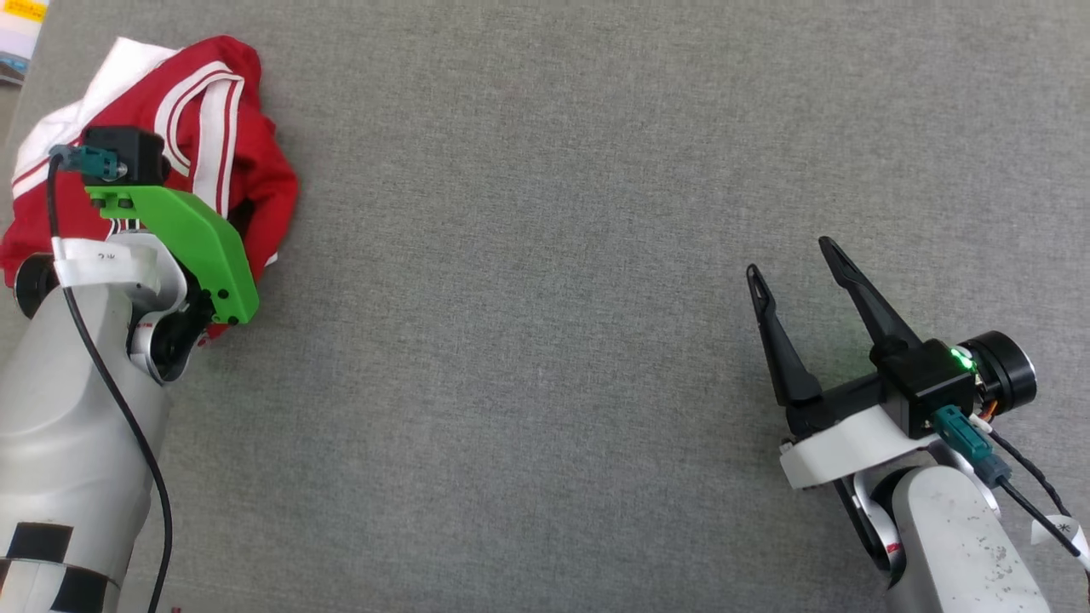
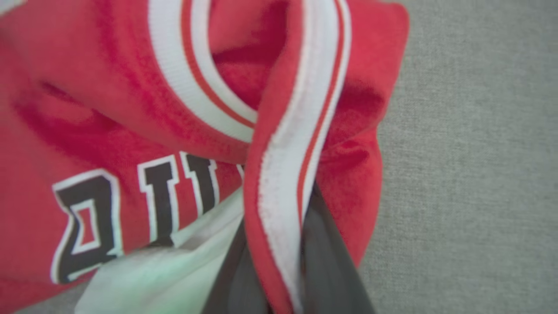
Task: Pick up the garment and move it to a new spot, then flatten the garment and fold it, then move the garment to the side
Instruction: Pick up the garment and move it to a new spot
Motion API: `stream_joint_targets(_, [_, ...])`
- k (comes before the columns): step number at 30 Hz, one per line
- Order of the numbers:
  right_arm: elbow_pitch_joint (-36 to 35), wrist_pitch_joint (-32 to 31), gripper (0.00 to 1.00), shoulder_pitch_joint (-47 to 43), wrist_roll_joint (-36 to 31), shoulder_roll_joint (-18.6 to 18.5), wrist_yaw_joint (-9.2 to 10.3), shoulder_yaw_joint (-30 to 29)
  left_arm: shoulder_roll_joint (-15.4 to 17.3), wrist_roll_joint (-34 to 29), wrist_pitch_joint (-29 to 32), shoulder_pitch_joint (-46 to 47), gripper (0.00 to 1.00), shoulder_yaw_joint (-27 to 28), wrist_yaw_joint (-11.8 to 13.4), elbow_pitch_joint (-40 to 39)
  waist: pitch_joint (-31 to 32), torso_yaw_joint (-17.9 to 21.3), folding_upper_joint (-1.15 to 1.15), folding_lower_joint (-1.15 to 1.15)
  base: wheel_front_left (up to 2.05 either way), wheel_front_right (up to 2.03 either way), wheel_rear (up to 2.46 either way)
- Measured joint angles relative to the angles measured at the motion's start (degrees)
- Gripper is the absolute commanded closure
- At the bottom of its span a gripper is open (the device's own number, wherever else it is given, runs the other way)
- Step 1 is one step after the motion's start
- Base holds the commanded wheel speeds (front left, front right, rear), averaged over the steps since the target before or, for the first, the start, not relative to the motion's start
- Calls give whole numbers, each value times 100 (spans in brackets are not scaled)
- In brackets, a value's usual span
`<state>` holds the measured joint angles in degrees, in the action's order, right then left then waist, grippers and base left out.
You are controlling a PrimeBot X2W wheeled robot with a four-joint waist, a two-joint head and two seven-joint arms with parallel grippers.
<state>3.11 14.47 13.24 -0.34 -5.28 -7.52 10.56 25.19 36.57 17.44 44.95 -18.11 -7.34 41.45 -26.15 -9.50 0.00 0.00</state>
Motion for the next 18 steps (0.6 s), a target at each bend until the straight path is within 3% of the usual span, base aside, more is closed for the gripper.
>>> stream_joint_targets(10, [160, 0, 0, -276, 96, 126, 0, -204, 346, 66, -1425, -263, 100, -85, 0, -144, 676, -48, 0, 0, 0, 0, 0])
stream_joint_targets(18, [167, 0, 0, -529, 164, 207, 0, -381, 759, -512, -1896, -271, 100, -309, 105, -966, 1299, -20, 0, -1, 0, 0, 0])
